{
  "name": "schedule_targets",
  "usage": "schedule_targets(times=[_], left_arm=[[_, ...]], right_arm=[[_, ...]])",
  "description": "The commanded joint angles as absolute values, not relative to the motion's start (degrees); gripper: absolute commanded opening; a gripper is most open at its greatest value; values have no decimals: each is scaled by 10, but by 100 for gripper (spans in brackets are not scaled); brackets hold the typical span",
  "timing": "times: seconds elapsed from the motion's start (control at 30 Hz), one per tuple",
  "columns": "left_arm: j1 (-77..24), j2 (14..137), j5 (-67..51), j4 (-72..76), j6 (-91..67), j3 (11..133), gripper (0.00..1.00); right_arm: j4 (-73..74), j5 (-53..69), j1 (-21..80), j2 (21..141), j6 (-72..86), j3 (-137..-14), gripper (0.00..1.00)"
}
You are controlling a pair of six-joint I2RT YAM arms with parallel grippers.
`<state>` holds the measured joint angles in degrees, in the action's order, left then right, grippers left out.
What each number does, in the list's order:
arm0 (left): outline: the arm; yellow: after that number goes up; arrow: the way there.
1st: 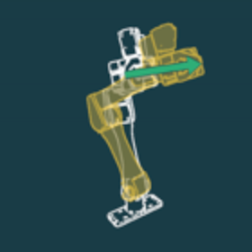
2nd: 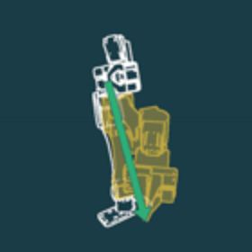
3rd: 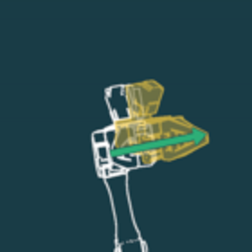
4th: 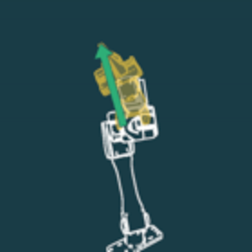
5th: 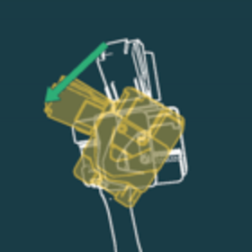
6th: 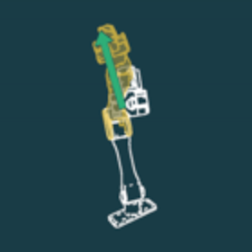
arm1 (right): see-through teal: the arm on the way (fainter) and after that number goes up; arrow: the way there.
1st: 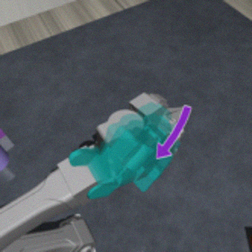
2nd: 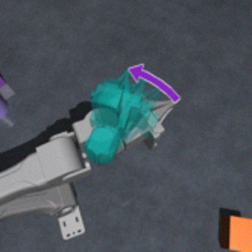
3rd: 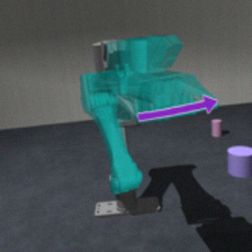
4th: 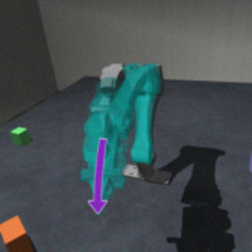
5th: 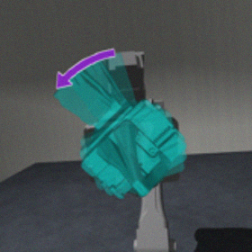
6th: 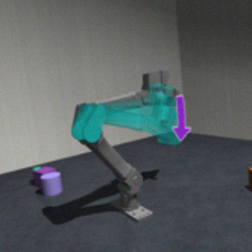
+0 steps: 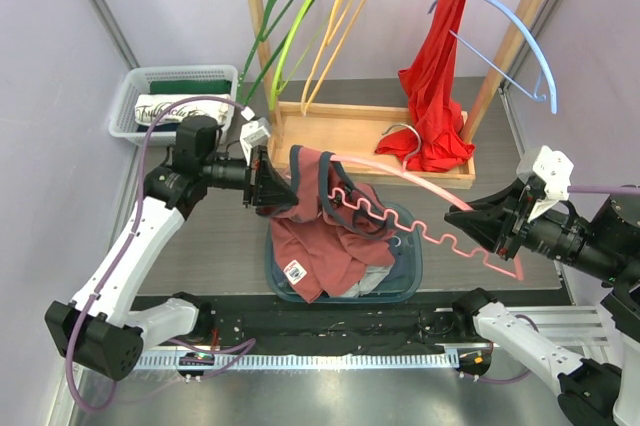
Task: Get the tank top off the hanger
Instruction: Remove the tank top from the hanger, then place the tank top in the bin.
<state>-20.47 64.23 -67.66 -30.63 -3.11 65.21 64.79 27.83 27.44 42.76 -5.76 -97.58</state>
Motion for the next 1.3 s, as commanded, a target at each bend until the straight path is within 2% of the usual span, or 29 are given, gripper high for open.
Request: schedule_targets(times=[0.0,0.2,0.47,0.67,0.83,0.93,1.1,1.17,1.2,1.27], left_arm=[[-178,628,-643,-299,-43,677,0],[-142,635,-577,-301,-69,741,0],[-130,670,-555,-294,-105,814,0],[-152,707,-652,-291,-139,923,0],[-205,730,-720,-291,-204,987,0],[-226,723,-747,-289,-235,964,0],[-243,693,-728,-318,-204,820,2],[-250,697,-687,-379,-86,795,2],[-256,702,-618,-452,-30,792,2],[-268,714,-559,-492,78,768,2]], right_arm=[[655,216,273,439,-22,-1019,1],[735,150,272,432,18,-1029,1],[767,143,271,411,32,-1054,1],[756,22,271,425,49,-1100,1],[713,-75,271,459,49,-1078,1],[665,-106,271,484,52,-1043,1],[585,-134,271,548,36,-1015,1],[568,-151,271,570,26,-1022,1],[553,-177,271,580,22,-1027,1],[534,-191,271,606,13,-1041,1]])
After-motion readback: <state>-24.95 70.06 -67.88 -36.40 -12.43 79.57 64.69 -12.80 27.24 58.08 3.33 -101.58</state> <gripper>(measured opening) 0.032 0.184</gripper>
